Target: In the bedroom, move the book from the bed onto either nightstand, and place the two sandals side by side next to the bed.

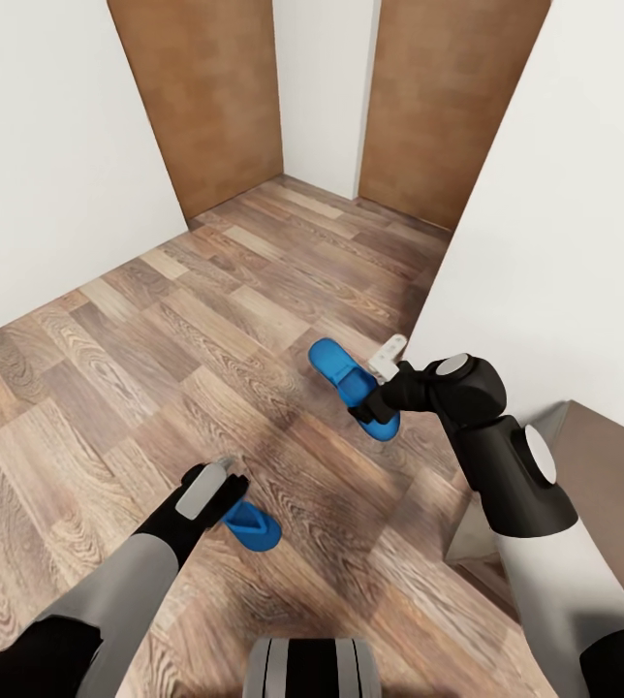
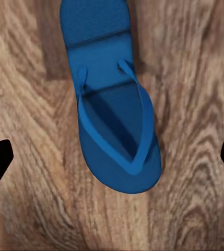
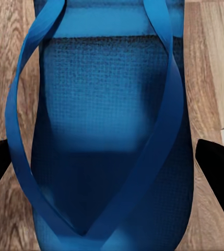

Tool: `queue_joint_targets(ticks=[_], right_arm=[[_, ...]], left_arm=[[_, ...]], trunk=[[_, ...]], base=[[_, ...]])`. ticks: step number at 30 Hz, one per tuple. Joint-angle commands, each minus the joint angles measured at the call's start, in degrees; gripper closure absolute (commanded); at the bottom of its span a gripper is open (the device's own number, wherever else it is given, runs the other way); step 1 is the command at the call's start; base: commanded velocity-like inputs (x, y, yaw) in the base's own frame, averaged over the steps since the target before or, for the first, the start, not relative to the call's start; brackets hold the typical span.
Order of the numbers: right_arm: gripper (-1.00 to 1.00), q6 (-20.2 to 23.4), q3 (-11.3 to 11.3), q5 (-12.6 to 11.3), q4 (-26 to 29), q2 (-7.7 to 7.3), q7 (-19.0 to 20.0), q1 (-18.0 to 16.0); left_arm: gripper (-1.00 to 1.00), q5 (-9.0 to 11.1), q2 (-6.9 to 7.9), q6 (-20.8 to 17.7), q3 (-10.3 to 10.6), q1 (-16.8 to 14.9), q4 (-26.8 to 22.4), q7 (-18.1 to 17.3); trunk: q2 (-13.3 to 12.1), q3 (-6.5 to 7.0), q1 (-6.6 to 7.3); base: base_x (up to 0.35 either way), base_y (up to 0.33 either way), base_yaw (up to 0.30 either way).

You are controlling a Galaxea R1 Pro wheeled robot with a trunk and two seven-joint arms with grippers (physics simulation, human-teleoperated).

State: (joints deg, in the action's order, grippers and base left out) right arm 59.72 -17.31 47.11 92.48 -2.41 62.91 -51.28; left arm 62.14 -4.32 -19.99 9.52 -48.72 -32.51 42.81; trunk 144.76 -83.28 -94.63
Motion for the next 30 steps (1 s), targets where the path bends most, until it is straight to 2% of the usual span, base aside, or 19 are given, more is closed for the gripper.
queue_joint_targets(ticks=[1, 10, 14, 16, 23, 25, 30], right_arm=[[1.00, 0.28, -0.07, 0.59, 0.07, -0.04, 0.55, -0.05], [1.00, 0.28, 0.19, 0.42, 0.07, -0.14, 0.56, -0.05], [1.00, 0.28, 0.25, 0.32, 0.07, -0.24, 0.61, -0.05], [1.00, 0.28, 0.20, 0.23, 0.07, -0.34, 0.67, -0.05], [1.00, 0.28, 0.01, 0.26, 0.07, -0.11, 0.76, -0.07], [1.00, 0.28, 0.25, 0.19, 0.07, 0.32, 0.86, -0.69], [1.00, 0.28, 0.52, 0.41, 0.07, 3.26, 3.26, -5.14]], left_arm=[[-1.00, 0.20, 0.03, -0.15, 0.20, -0.01, -0.09, 0.36], [-1.00, 0.72, 0.21, -0.25, -0.34, 0.38, -0.04, 0.70], [-1.00, 2.15, -0.11, -0.56, -2.82, 0.20, -0.07, 2.67], [-1.00, 2.69, -0.32, -0.55, -3.90, -0.03, -0.41, 4.69], [-1.00, 3.24, -0.05, -0.21, -4.77, -1.08, -0.47, 5.45], [-1.00, 3.33, -0.26, -0.05, -4.85, -2.01, -0.25, 5.16], [-1.00, 3.23, -0.58, 0.51, -4.81, -2.90, 0.86, 3.31]], trunk=[[0.02, -0.04, -0.01], [0.02, -0.04, -0.01], [0.02, -0.04, -0.01], [0.04, -0.48, -0.06], [0.14, -2.04, -0.24], [0.16, -2.48, -0.29], [0.23, -3.59, -0.42]], base=[[0.196, -0.154, 0.000], [0.142, -0.113, 0.000], [0.026, -0.021, 0.000], [0.009, -0.007, 0.000], [0.003, -0.002, 0.000], [0.000, 0.000, 0.000], [0.000, 0.000, 0.000]])
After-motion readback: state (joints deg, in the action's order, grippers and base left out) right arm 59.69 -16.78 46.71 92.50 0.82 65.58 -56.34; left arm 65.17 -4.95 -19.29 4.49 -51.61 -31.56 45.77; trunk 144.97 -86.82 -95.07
